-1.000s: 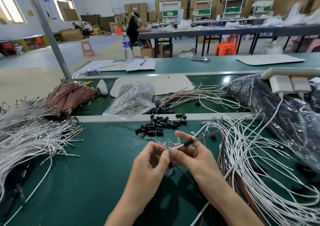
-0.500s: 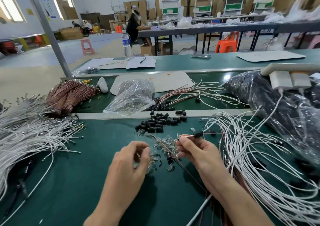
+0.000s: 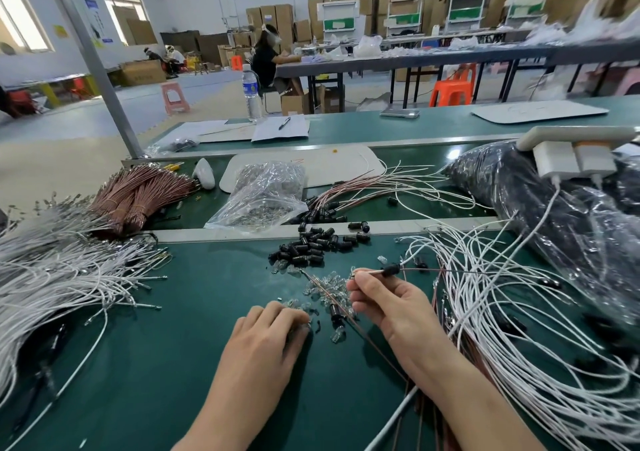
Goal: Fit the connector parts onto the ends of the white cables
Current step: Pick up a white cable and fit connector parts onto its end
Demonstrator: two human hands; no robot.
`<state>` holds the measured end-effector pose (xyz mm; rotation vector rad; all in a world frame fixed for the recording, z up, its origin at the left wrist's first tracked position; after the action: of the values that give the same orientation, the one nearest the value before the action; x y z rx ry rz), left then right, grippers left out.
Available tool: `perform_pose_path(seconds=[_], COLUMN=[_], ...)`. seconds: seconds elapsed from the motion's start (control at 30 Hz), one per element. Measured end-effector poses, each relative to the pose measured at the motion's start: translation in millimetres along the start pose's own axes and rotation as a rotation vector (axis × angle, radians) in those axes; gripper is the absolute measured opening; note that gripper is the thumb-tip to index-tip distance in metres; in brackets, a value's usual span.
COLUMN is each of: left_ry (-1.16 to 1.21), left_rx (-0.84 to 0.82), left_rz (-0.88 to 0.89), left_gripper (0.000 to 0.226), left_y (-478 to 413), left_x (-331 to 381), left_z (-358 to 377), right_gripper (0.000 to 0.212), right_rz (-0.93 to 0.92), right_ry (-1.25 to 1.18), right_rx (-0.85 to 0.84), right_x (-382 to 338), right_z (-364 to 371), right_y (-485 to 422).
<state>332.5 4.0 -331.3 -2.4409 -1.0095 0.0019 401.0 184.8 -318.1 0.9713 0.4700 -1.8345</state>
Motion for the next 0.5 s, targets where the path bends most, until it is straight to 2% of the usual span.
perform_pose_path(seconds=[0.07,0.13,0.27,0.33,0.5], left_ry=[0.009,0.116,0.693,0.953,1.234], left_rx=[0.038,0.078,0.221,0.224,0.162], left_rz=[0.019,-0.02,-0.235,-0.339,-0.387], left_gripper=[0.008,0.017,0.008,0.008,0.011], left_y=[-1.8,-5.1,-22.6,-34.7,-44.0], left_x=[0.0,1.6,14.9,26.4,46.5], left_z=[0.5,-3.1,-12.0,-6.8,10.9], right_gripper=[0.017,0.015,0.014,0.013,0.015], right_rz=[0.031,0.067,0.116,0.128,0.13], right_ry=[-0.047,-0.097,-0.15,-0.151,-0.17], right_rx=[-0.008,-0.016,-0.028,-0.023,-0.055], right_x=[-0.7,-0.6,-0.5,0.3,1.1], right_z=[-0.6,-0.6,1.3,2.1,1.4], right_y=[-0.5,-0.7,-1.3,-2.2,-3.7])
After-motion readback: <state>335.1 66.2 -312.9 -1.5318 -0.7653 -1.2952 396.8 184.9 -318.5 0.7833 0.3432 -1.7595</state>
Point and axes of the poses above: each hand's wrist, its own y-axis away from the middle knuckle, its own z-axis out of the palm, x = y × z, the point moved 3 cm from there along -y, towards the middle knuckle, and after that the axes turned 8 degrees about -y, right-handed, at the moved point
